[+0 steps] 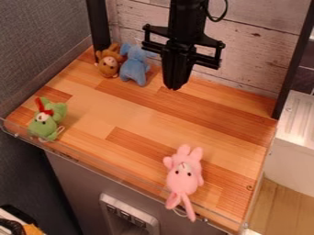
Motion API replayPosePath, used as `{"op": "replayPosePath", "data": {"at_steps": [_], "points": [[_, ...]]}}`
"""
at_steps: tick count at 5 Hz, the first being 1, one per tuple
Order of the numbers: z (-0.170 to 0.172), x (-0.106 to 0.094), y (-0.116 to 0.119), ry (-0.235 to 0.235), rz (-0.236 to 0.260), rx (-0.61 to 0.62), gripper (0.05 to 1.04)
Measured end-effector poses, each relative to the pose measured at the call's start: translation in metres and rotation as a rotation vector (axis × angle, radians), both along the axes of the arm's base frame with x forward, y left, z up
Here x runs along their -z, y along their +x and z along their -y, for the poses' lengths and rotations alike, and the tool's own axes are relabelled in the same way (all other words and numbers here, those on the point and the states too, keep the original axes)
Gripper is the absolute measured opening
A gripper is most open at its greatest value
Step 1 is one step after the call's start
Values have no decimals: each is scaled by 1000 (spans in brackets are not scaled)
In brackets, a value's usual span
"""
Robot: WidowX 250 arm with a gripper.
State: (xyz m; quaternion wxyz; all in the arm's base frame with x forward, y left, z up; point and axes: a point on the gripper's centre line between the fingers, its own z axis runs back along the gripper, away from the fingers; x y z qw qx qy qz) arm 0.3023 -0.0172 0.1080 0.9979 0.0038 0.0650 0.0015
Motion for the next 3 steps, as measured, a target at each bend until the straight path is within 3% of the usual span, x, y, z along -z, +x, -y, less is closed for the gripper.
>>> {"op": "replayPosePath", "data": {"at_steps": [1, 3], "points": [[-16, -3, 13, -19, -6, 127, 58], [-78, -8, 73, -54, 6, 493, 84]]}}
